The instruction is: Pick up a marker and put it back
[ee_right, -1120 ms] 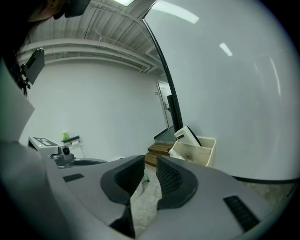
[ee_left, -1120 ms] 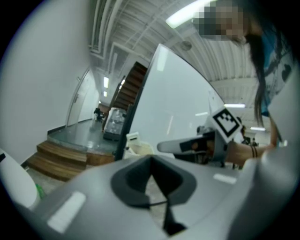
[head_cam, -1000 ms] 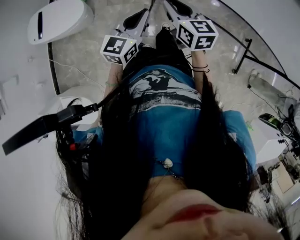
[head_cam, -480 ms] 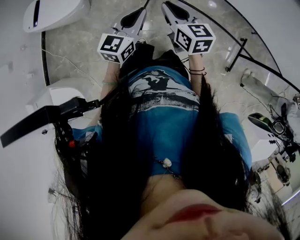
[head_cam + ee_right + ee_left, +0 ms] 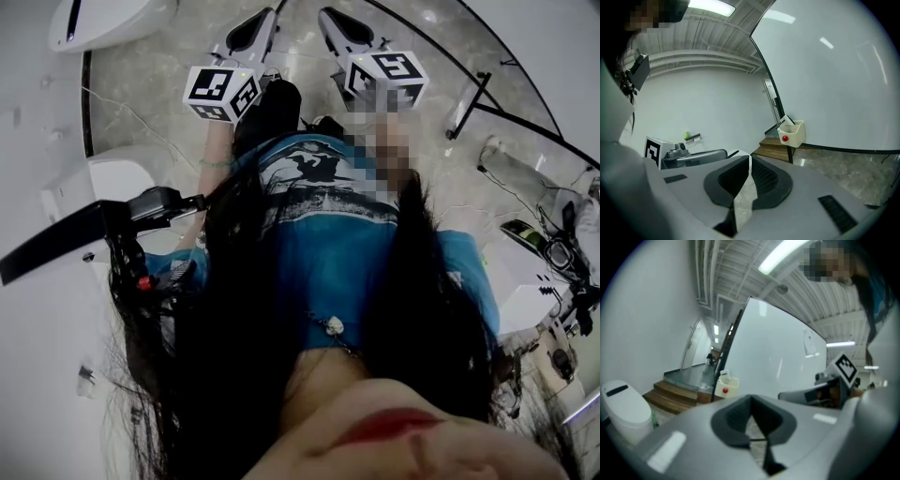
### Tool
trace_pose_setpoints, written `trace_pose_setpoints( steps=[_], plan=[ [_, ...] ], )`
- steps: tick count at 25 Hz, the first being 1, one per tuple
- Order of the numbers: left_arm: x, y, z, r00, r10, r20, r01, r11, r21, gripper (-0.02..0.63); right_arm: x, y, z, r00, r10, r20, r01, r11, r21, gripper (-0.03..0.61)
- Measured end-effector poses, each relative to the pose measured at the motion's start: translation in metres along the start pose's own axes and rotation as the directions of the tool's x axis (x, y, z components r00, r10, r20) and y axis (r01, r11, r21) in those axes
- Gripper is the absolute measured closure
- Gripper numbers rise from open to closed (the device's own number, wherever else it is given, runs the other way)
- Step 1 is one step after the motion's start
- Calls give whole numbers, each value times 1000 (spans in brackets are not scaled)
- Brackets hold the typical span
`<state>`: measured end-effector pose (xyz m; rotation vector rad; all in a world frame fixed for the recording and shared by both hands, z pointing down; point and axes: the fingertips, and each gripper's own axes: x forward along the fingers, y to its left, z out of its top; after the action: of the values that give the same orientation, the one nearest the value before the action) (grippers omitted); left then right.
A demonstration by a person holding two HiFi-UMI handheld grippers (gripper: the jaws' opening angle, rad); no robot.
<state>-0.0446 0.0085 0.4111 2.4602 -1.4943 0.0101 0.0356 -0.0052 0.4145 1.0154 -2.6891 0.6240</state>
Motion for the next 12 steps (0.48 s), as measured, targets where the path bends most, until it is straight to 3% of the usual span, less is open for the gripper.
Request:
trace_pose_setpoints(
  steps=[8,12],
  plan=[
    [-40,-106,-32,999,33,17,-32,999,-21,614,-108,19,-49,999,39,-16,-39,999,-29,552],
    [-46,-115,-45,1000,31,-4,-31,999,-30,614,-114,19,-60,999,39,-28,-39,999,-16,552]
  ],
)
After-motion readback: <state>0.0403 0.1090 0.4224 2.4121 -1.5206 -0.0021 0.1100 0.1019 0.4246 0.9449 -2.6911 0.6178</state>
